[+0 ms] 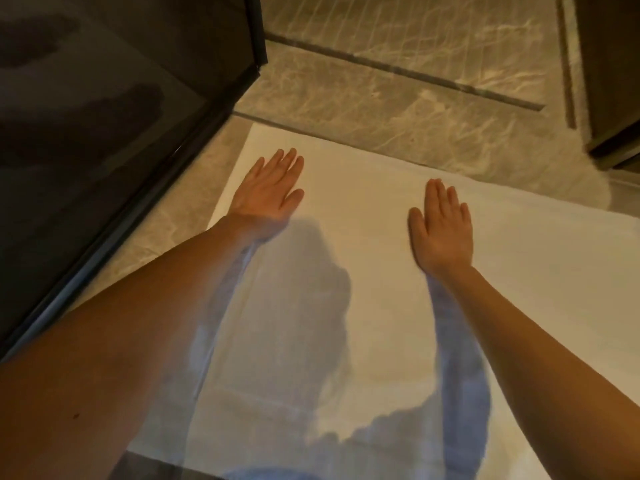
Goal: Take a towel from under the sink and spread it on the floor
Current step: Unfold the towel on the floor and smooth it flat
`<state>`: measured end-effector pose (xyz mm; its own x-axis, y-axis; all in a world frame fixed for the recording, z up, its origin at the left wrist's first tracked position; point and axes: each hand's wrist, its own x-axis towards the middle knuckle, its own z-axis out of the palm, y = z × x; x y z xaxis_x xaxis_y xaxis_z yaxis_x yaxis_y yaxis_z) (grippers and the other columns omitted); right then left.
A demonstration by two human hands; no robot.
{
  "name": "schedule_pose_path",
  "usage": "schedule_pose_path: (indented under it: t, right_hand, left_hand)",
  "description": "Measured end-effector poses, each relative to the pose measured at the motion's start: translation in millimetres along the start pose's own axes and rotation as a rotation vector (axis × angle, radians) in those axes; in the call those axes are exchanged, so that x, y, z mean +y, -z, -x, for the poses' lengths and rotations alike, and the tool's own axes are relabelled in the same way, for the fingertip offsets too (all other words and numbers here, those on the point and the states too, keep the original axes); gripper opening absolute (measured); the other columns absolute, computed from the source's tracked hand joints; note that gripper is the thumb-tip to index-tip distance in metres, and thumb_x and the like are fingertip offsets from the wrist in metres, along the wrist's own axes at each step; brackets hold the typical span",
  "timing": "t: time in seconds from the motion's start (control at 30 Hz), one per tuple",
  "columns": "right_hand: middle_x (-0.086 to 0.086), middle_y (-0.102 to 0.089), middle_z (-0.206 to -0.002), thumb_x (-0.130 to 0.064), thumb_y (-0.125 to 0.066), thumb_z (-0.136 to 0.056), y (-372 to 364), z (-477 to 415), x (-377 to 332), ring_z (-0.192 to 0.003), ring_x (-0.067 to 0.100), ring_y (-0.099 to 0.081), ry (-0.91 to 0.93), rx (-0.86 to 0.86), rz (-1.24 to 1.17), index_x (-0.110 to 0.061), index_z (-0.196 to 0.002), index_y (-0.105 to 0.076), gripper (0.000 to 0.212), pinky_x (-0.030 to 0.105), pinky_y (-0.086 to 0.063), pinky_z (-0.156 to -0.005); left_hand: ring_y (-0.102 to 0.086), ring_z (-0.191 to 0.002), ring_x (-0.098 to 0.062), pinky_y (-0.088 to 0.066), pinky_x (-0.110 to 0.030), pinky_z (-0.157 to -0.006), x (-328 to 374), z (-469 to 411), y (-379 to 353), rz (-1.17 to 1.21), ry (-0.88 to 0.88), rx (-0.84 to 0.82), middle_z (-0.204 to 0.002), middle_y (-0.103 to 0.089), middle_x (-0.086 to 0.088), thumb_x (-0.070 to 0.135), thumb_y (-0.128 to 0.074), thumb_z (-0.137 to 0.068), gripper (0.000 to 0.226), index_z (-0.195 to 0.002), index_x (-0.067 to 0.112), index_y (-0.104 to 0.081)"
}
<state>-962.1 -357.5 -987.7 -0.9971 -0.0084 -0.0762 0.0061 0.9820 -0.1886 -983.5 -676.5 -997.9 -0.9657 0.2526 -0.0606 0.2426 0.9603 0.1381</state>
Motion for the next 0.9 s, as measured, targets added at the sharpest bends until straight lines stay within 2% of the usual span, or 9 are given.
schedule_pose_path:
  t: [0.1,0.2,0.27,0.33,0.4,0.5,0.63,0.8,0.9]
  right_hand:
    - [0.009,-0.011,-0.164,-0.048,-0.013,-0.098,11,14,44,-0.151,0.027,-0.008,-0.050,0.013,0.032,-0.009,-0.157,-0.010,0.070,0.044,-0.008,-0.121]
    - [0.010,-0.006,-0.165,-0.040,-0.020,-0.104,21,14,46,-0.151,0.027,-0.004,-0.120,-0.025,0.036,-0.008,-0.157,-0.007,0.063,0.046,-0.006,-0.122]
    - [0.012,-0.008,-0.164,-0.034,-0.025,-0.105,22,18,12,-0.151,0.028,-0.006,-0.136,0.022,0.030,-0.004,-0.156,-0.010,0.061,0.046,-0.006,-0.121]
    - [0.013,-0.010,-0.164,-0.033,-0.026,-0.105,10,29,-49,-0.151,0.028,-0.007,0.001,0.052,-0.004,-0.004,-0.156,-0.013,0.060,0.043,-0.004,-0.121]
    - [0.009,-0.010,-0.164,-0.033,-0.023,-0.105,-7,48,-112,-0.151,0.024,-0.005,0.156,0.002,-0.085,-0.008,-0.156,-0.012,0.058,0.041,-0.002,-0.121]
    - [0.004,-0.009,-0.165,-0.033,-0.017,-0.105,-24,65,-144,-0.152,0.022,-0.002,0.174,-0.062,-0.129,-0.011,-0.157,-0.009,0.057,0.039,-0.002,-0.122]
    - [0.003,-0.004,-0.165,-0.038,-0.015,-0.103,-23,83,-76,-0.152,0.020,0.000,0.155,-0.056,-0.026,-0.013,-0.157,-0.005,0.061,0.039,0.000,-0.123]
    - [0.007,-0.010,-0.164,-0.038,-0.012,-0.101,-6,126,32,-0.151,0.023,-0.006,-0.064,0.003,0.007,-0.010,-0.157,-0.009,0.063,0.042,-0.005,-0.122]
    - [0.008,-0.006,-0.165,-0.038,-0.009,-0.098,6,137,50,-0.152,0.024,-0.003,-0.147,-0.005,-0.003,-0.008,-0.157,-0.005,0.066,0.043,-0.003,-0.123]
  left_hand:
    - [0.003,-0.150,-0.016,0.005,-0.035,-0.120,-7,0,-1,-0.004,0.018,0.003,-0.164,-0.002,0.000,0.047,-0.012,-0.098,0.063,-0.156,0.021,-0.006]
    - [0.005,-0.150,-0.017,0.005,-0.036,-0.120,1,3,7,0.001,0.052,-0.022,-0.165,0.001,-0.002,0.043,-0.015,-0.100,0.062,-0.156,0.018,-0.004]
    - [0.002,-0.151,-0.018,0.007,-0.035,-0.119,19,19,12,0.011,0.021,0.018,-0.165,-0.002,-0.003,0.041,-0.015,-0.100,0.061,-0.156,0.016,-0.005]
    - [-0.003,-0.151,-0.017,0.005,-0.034,-0.121,49,50,4,0.032,-0.077,0.082,-0.164,-0.008,-0.002,0.037,-0.017,-0.101,0.059,-0.155,0.014,-0.011]
    - [-0.010,-0.150,-0.017,-0.004,-0.037,-0.122,76,75,-3,0.075,-0.125,0.079,-0.162,-0.017,-0.003,0.032,-0.025,-0.102,0.057,-0.155,0.013,-0.018]
    - [-0.016,-0.149,-0.020,-0.011,-0.040,-0.122,81,87,-5,0.101,-0.122,0.052,-0.161,-0.024,-0.006,0.025,-0.033,-0.101,0.055,-0.154,0.011,-0.023]
    - [-0.010,-0.150,-0.018,-0.007,-0.036,-0.122,40,102,-5,0.079,-0.059,0.047,-0.163,-0.017,-0.006,0.033,-0.019,-0.102,0.056,-0.155,0.013,-0.018]
    - [0.002,-0.150,-0.011,-0.002,-0.034,-0.122,14,114,-5,0.066,0.007,-0.014,-0.164,-0.006,-0.003,0.036,-0.015,-0.101,0.059,-0.156,0.015,-0.008]
    - [0.001,-0.150,-0.014,0.001,-0.034,-0.122,19,115,5,0.019,0.070,-0.044,-0.165,-0.004,-0.005,0.035,-0.014,-0.099,0.061,-0.155,0.012,-0.006]
